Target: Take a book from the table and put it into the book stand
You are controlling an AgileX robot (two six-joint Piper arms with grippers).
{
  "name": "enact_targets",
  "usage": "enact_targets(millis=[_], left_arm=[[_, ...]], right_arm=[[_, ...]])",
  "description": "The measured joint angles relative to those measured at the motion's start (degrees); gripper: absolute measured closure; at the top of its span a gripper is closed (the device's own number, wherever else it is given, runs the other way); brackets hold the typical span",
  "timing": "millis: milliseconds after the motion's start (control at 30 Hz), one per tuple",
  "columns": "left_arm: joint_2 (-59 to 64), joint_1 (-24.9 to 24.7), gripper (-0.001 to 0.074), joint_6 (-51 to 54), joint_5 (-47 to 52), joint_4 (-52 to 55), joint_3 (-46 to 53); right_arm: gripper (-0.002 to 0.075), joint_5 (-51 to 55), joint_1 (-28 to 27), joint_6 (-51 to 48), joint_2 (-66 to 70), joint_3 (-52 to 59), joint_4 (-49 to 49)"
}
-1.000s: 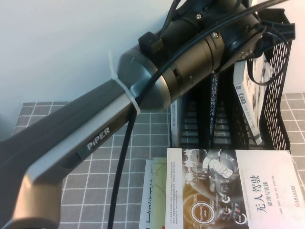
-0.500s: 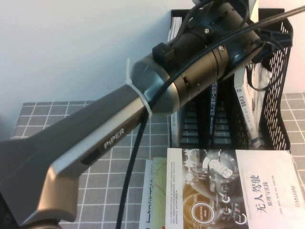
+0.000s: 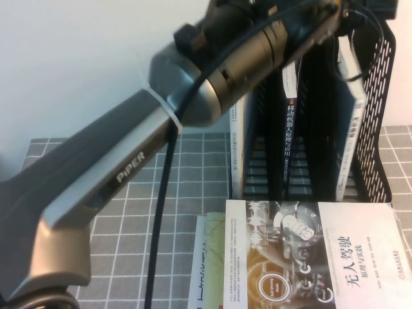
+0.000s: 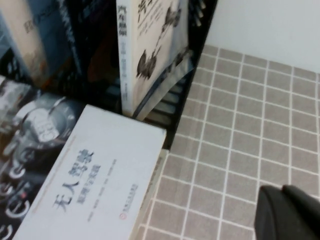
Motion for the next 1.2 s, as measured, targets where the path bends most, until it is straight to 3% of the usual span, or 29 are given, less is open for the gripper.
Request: enact_targets(millis=[67, 133, 300, 500, 600, 733, 900, 1067, 1200], left_arm=[[0.0, 0.0, 0.0667, 7.2, 5.8, -1.7, -3.5], [0.0, 0.0, 0.0707, 15.2, 13.2, -4.0, -6.9], [-2.6, 0.0, 0.0731, 32.4, 30.9, -9.1, -12.5], [-12.9, 0.0, 0.0734, 39.4, 33.2, -12.9, -9.2], [-18.6, 0.0, 0.0734, 42.3, 33.2, -12.9, -5.4], [-26.9, 0.0, 0.0734, 43.6, 28.8, -14.9, 6.3], [-39.5, 0.0, 0.0735, 43.7, 15.1, -18.1, 30.3], [-50.7, 0.0, 0.0736, 43.2, 1.1, -17.6, 52.6], [-55.1, 0.0, 0.0736, 41.0, -5.6, -17.4, 63.3]], right_arm=[[0.0729, 2.6, 0.0, -3.2, 0.0, 0.0, 2.6], [0.0729, 5.9, 0.0, -7.1, 0.0, 0.0, 5.4], [0.0729, 17.5, 0.0, -14.9, 0.0, 0.0, 12.5], [0.0729, 19.5, 0.0, -16.7, -4.5, 1.4, 13.9], [0.0729, 14.2, 0.0, -17.3, -10.8, 5.4, 14.4], [0.0729, 0.8, 0.0, -17.3, -18.3, 14.2, 16.0], [0.0729, -13.1, 0.0, -17.5, -24.1, 25.8, 20.1], [0.0729, -17.1, 0.0, -17.9, -25.0, 34.0, 20.7], [0.0729, -19.3, 0.0, -19.5, -25.0, 37.5, 20.5]])
